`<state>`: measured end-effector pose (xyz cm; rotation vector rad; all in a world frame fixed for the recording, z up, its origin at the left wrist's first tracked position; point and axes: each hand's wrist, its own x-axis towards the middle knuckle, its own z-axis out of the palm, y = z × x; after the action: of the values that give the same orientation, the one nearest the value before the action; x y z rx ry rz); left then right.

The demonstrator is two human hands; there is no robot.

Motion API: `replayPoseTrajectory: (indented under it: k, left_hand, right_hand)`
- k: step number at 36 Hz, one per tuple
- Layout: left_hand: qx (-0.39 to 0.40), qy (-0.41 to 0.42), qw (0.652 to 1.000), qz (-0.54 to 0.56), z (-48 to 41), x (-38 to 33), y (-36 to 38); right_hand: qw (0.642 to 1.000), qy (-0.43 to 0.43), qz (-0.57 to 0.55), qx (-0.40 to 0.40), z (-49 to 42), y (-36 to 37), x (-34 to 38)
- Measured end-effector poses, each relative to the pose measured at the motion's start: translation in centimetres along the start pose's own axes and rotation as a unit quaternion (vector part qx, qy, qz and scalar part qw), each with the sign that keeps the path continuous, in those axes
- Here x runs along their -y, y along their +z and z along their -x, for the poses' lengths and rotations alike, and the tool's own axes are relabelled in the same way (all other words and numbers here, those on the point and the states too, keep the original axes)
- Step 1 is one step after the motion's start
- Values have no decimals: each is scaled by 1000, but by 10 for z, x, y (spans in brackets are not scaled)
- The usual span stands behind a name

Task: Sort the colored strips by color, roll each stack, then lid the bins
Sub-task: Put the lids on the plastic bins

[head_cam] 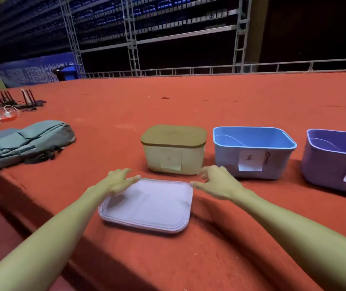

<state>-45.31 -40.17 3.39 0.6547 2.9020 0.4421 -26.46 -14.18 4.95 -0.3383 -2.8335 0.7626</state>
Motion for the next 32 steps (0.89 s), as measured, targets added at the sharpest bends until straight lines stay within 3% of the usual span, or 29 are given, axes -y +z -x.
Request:
replayPoseTrajectory:
  k: [9,16,32]
  left_hand:
    - [34,-4,995,-92,41,4,16]
    - [48,-22,996,-75,56,-2,13]
    - [29,-50,993,106,63,-19,5]
  right_hand:
    - [998,33,2,61,35,35,13]
    - [997,40,-12,63,39,44,14]
    - [996,77,-16,49,43,32,16]
